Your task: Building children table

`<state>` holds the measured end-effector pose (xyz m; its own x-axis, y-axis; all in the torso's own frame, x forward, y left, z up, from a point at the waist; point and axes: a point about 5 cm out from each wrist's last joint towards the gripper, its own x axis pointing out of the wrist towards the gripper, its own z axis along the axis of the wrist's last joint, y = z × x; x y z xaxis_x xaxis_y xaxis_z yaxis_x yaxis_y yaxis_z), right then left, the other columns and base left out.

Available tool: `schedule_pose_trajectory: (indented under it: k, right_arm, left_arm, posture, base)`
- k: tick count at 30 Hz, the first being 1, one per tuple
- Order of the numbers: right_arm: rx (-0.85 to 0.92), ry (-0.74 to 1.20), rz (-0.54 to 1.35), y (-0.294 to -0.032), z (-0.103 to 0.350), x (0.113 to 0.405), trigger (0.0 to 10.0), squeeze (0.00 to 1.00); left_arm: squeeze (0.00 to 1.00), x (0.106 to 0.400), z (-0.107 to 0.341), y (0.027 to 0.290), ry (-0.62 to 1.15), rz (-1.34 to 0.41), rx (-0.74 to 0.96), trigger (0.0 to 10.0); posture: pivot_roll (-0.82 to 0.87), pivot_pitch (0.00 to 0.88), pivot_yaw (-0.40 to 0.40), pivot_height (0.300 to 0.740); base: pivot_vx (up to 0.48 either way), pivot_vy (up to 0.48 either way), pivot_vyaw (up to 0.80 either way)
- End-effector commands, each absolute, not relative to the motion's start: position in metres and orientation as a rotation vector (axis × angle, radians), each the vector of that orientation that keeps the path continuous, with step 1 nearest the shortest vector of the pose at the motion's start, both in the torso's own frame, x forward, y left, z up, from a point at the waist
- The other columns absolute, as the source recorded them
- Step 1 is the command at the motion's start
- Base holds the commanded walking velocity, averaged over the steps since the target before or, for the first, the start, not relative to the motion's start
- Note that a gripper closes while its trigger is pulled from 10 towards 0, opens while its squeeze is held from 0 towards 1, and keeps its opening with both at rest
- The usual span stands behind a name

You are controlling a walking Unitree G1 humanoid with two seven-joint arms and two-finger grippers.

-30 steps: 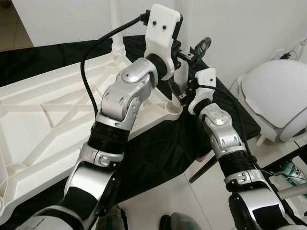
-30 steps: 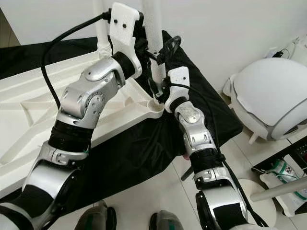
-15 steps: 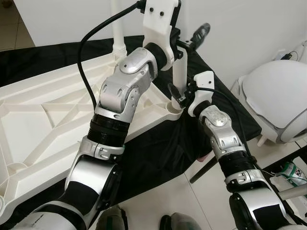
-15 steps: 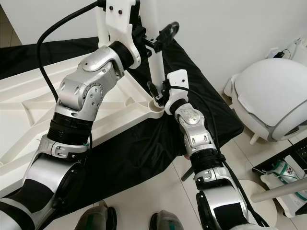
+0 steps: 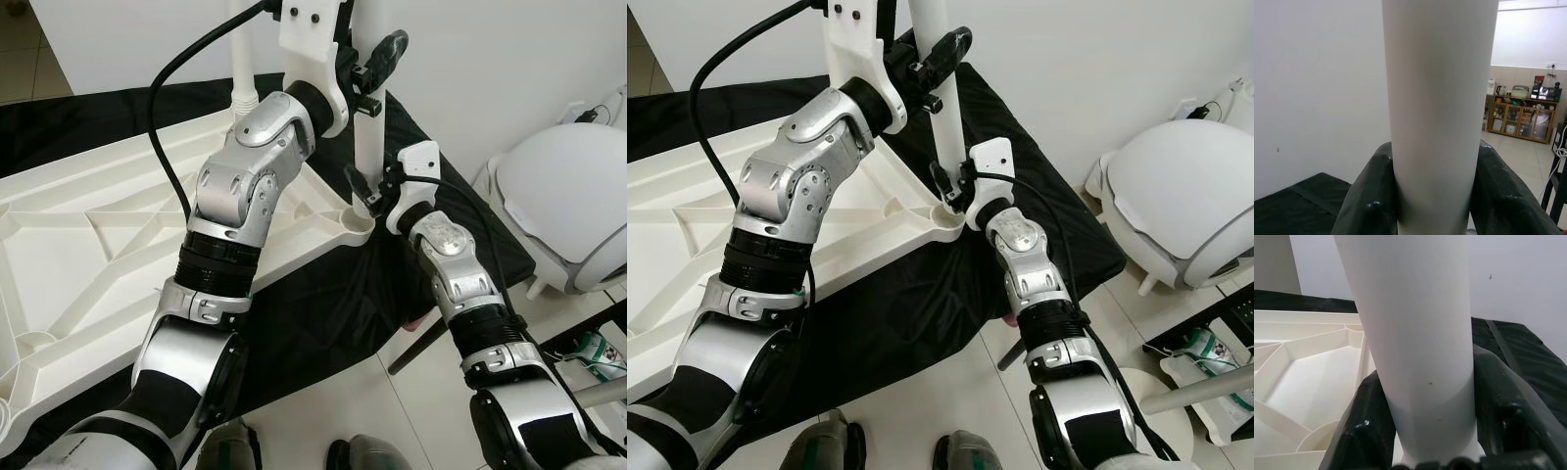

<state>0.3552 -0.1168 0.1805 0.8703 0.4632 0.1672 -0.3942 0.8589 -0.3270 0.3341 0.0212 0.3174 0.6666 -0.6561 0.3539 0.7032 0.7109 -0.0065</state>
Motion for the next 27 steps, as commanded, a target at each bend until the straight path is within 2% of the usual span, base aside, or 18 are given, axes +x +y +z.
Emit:
schedule_pose_trajectory:
  k: [1,2,3,13,14,15,19,27]
  right_arm:
    - [-0.284,-0.253,0.427,-0.12,0.183,0.358,10.0,0.78]
    - [-0.284,-0.253,0.427,-0.12,0.183,0.358,10.0,0.78]
    - [-0.253,-0.259,0.412,-0.12,0.185,0.359,10.0,1.0]
    - [-0.234,-0.302,0.312,-0.122,0.194,0.364,10.0,1.0]
    - [-0.23,-0.309,0.282,-0.121,0.195,0.364,10.0,0.69]
    - [-0.223,-0.314,0.25,-0.12,0.195,0.366,10.0,0.0]
    - [-0.24,-0.328,0.137,-0.116,0.197,0.369,10.0,0.0]
    - [-0.234,-0.343,0.036,-0.106,0.196,0.372,10.0,0.0]
  left_arm:
    - [0.0,0.328,0.328,0.012,-0.382,-0.828,-0.13,2.1]
    - [0.0,0.328,0.328,0.012,-0.382,-0.828,-0.13,2.1]
    - [0.0,0.329,0.33,0.012,-0.372,-0.815,-0.133,10.0]
    - [0.0,0.329,0.345,0.015,-0.416,-0.727,-0.128,10.0]
    - [0.0,0.329,0.349,0.017,-0.423,-0.7,-0.135,10.0]
    - [0.0,0.332,0.352,0.019,-0.423,-0.649,-0.137,10.0]
    - [0.0,0.34,0.356,0.025,-0.409,-0.532,-0.143,10.0]
    - [0.0,0.347,0.359,0.03,-0.383,-0.445,-0.177,10.0]
  posture:
    - [-0.02,0.0,-0.009,0.74]
    - [-0.02,0.0,-0.009,0.74]
    - [-0.02,0.0,-0.009,0.74]
    - [-0.02,0.0,-0.013,0.74]
    - [-0.02,0.0,-0.016,0.74]
    - [-0.02,0.002,-0.017,0.74]
    - [-0.02,0.003,-0.017,0.74]
    - [-0.02,0.003,-0.016,0.74]
  base:
    - [0.0,0.0,0.0]
    - [0.0,0.0,0.0]
    - [0.0,0.0,0.0]
    - [0.0,0.0,0.0]
    - [0.0,0.0,0.0]
    - [0.0,0.0,0.0]
    - [0.0,0.0,0.0]
    - [0.0,0.0,0.0]
